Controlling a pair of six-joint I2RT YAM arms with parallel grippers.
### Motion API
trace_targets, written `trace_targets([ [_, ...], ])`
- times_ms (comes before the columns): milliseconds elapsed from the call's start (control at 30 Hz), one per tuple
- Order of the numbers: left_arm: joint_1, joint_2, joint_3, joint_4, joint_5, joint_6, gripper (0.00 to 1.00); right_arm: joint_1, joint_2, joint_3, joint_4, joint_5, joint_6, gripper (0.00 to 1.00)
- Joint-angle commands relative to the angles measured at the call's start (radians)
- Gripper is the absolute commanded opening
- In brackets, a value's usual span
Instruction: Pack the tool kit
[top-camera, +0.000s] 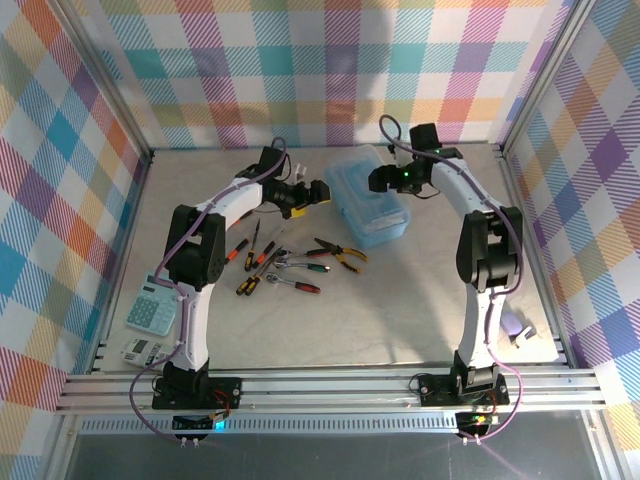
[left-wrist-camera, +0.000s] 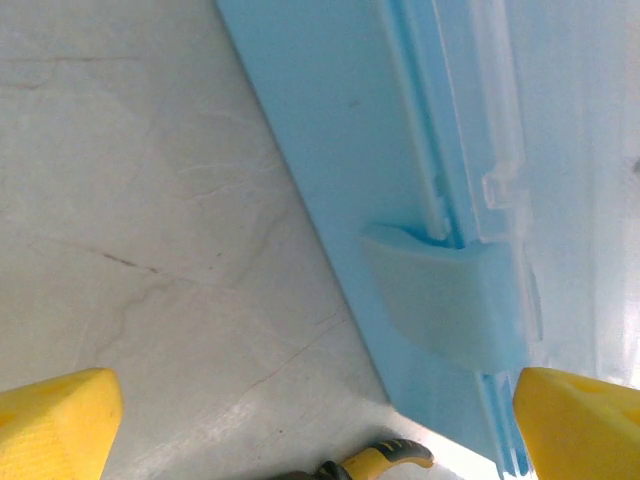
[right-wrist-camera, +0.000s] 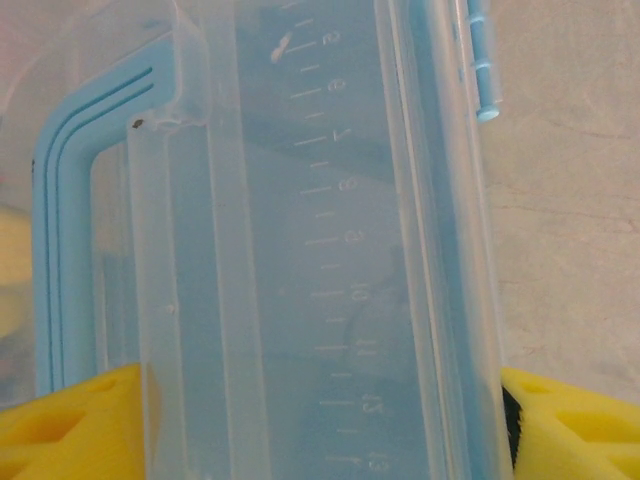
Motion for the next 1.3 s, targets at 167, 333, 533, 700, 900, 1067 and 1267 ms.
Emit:
trace_targets([
  [167, 0.000, -0.012, 0.049, -0.051, 0.065, 0.045, 1.00, -0.071, -0.115, -0.181, 0.167, -0.198, 0.205, 0.64],
  [333, 0.000, -0.009, 0.064, -0.036, 0.085, 0.039, 1.00, -0.138, -0.181, -0.314, 0.346, -0.341, 0.324, 0.64],
  [533, 0.000, -0.028, 0.076, -0.031, 0.099, 0.037, 1.00, -0.212, -0.209, -0.494, 0.683, -0.508, 0.536, 0.66],
  [700, -0.002, -0.040, 0.066, -0.027, 0.092, 0.031, 1.00, -0.244, -0.176, -0.565, 0.940, -0.605, 0.697, 0.68],
  [900, -0.017, -0.073, 0.069, 0.047, 0.127, -0.038, 1.00, -0.246, -0.179, -0.550, 0.917, -0.620, 0.679, 0.68],
  [1067, -0.039, -0.098, 0.126, 0.165, 0.189, -0.139, 1.00, -0.247, -0.196, -0.537, 0.903, -0.633, 0.670, 0.69],
  [1267, -0.084, -0.076, 0.209, 0.336, 0.260, -0.278, 1.00, -0.246, -0.198, -0.529, 0.899, -0.636, 0.671, 0.69],
])
